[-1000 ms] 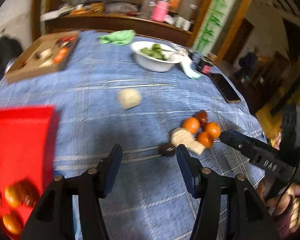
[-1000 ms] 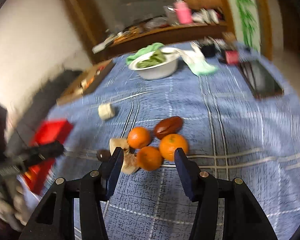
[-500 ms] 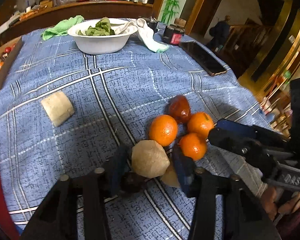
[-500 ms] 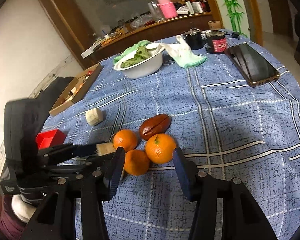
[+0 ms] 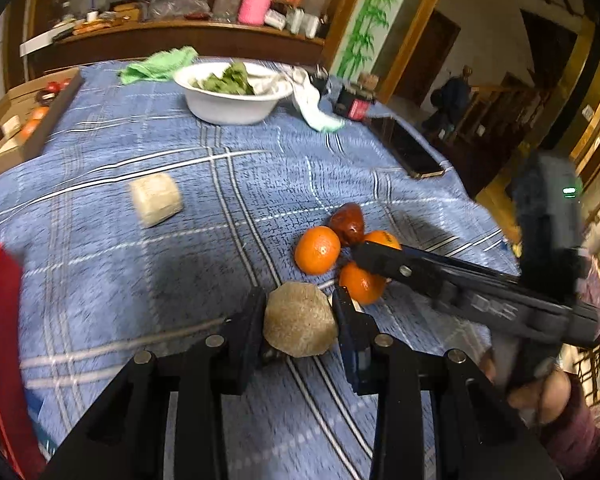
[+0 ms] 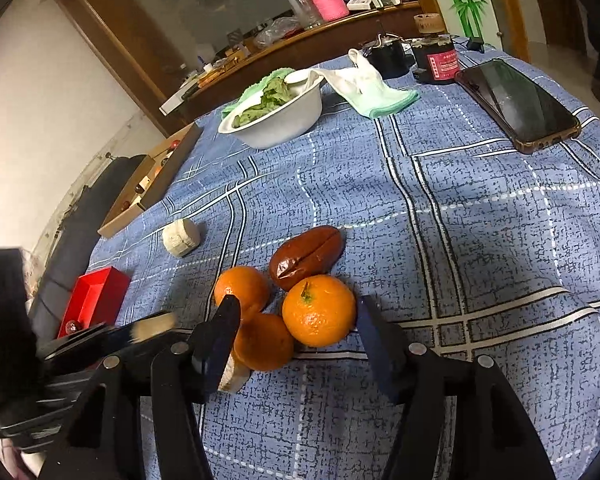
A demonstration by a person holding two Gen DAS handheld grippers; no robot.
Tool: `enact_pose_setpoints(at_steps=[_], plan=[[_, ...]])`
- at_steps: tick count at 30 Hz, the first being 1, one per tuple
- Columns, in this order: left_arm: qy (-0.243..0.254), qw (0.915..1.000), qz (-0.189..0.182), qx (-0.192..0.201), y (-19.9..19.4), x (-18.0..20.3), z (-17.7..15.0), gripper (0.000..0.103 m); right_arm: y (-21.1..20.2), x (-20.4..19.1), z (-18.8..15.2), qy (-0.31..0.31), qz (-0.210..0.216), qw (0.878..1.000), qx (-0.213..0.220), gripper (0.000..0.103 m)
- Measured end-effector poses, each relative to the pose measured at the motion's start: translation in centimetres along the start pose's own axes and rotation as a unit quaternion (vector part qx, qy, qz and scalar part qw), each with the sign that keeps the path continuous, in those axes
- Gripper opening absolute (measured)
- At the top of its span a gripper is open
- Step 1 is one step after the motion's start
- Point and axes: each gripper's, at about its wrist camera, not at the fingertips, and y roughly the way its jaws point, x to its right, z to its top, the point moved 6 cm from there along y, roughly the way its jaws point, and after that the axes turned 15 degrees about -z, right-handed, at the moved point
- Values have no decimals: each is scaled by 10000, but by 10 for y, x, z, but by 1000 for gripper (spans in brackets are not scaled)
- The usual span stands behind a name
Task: Organize fruits
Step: 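Grasp a tan round piece with the left tool while the right tool grasps a mandarin, then release the tan piece into the red tray with the left tool while the right tool drops the mandarin there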
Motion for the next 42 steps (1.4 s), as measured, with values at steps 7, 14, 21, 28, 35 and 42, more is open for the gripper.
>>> enact_pose_setpoints(at_steps=[7, 14, 21, 28, 35, 42], plan=[[-535, 9966, 87, 620, -63, -16, -27, 33, -10, 0, -5, -136, -247, 9995, 156, 36], [-1090, 9857, 380, 1230, -140, -50, -63, 33, -6, -8, -2, -375, -595, 9972, 239, 39], [-1372, 9707, 662, 1858, -216, -82, -82, 33, -6, -1, -1, 153, -261, 9993, -209, 37], [-1914, 9510, 974, 2225, -261, -133, -107, 33, -43, -38, -5, 67, 77, 9999, -75, 37], [-2311, 9359, 1299, 2320, -279, -166, -125, 33, -55, -149, -28, -574, 1126, 9910, -450, 38], [-2388, 9367, 1405, 2142, -277, -179, -131, 33, -37, -264, -65, -1472, 1546, 9734, -837, 38]])
